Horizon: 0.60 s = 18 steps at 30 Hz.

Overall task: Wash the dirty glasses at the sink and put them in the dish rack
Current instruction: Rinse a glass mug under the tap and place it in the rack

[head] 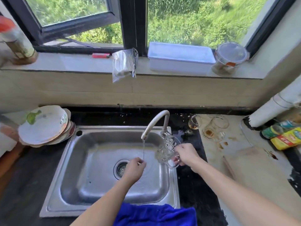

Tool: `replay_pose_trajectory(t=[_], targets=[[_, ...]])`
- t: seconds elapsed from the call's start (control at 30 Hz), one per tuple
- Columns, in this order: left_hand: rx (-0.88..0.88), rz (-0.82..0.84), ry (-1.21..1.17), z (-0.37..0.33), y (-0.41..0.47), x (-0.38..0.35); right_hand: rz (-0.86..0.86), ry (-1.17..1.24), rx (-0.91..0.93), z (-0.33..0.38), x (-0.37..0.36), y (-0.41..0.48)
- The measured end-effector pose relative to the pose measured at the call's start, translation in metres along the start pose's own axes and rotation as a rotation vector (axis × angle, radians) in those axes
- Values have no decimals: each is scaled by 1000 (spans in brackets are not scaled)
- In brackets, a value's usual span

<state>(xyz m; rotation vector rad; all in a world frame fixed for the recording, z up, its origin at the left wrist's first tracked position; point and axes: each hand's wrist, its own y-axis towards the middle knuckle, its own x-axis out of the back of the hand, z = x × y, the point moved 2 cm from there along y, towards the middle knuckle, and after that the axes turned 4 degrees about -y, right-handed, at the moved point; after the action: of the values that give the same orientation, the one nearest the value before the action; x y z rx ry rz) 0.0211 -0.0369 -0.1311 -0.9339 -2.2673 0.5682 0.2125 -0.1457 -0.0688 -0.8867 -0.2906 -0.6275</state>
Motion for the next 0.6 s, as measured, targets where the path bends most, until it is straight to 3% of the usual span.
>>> replay_pose_trajectory(t=[0.07, 0.13, 0.33, 0.47, 0.6], targets=[[163, 29, -325, 1, 3, 1, 95, 63, -39, 12, -20, -5], [244, 33, -489, 4, 6, 5, 180, 98, -82, 22, -41, -8], [269, -5, -884, 9, 13, 16, 394, 177, -143, 39, -81, 0], [335, -11, -951, 15, 20, 23, 491, -50, -85, 42, -77, 8], [399, 184, -851, 12, 18, 25, 382, -187, 157, 52, -68, 32]])
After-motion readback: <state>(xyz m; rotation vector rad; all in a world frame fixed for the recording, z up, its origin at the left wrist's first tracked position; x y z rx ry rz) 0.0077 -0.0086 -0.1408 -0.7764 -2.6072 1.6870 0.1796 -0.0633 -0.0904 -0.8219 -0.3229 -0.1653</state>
